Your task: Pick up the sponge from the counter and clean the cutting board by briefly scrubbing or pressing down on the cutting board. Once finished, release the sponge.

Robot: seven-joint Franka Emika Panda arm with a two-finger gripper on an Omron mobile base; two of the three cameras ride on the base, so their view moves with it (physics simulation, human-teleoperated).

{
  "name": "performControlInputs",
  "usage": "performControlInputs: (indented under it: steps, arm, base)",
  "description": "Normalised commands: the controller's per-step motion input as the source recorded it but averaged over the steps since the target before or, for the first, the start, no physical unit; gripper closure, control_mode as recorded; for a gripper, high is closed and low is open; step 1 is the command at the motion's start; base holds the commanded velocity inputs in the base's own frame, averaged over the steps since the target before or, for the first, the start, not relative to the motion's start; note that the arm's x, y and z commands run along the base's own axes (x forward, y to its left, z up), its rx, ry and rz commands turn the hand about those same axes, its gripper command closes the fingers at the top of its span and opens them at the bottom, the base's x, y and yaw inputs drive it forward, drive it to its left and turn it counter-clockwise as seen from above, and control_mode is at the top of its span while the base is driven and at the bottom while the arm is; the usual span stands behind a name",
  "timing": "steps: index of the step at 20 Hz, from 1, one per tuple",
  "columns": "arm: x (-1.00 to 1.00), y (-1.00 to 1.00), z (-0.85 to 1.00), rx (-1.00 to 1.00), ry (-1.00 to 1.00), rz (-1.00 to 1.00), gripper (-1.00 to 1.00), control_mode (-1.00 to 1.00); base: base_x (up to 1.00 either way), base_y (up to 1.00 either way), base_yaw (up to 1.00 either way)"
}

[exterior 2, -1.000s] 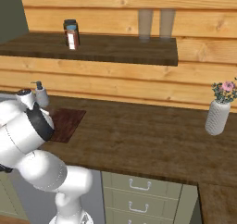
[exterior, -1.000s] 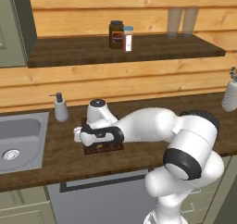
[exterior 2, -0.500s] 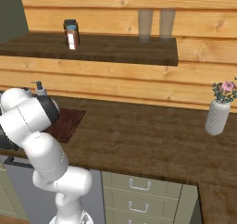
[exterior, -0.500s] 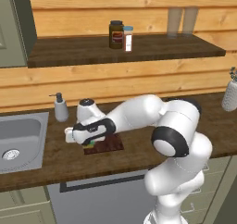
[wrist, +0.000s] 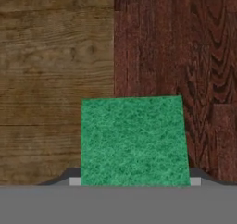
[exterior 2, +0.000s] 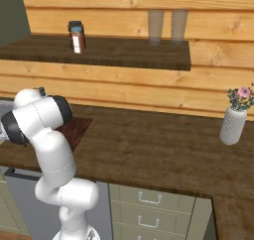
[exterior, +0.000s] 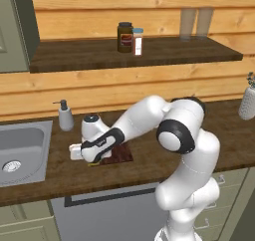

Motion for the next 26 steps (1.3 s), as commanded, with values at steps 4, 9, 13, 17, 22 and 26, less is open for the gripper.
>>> performControlInputs:
  steps: [4,9,13,17,22,26]
  arm:
    - [0.12,0.0,-0.43,0.0,0.0,0.0,1.0,-1.0]
    - [0.28,0.0,-0.19,0.0,0.0,0.0,1.0,-1.0]
    - [0.28,0.0,-0.16,0.0,0.0,0.0,1.0,-1.0]
    - [0.2,-0.07,-0.32,0.0,-0.12,0.0,1.0,-1.0]
    - [0.22,-0.22,-0.25,0.01,-0.11,0.0,1.0,-1.0]
    - [0.19,-0.29,-0.12,0.03,-0.04,0.0,1.0,-1.0]
  base:
    - [0.0,0.0,0.0]
    - [0.0,0.0,0.0]
    - [0.0,0.0,0.0]
    - [0.0,0.0,0.0]
    - [0.0,0.0,0.0]
    - [0.0,0.0,0.0]
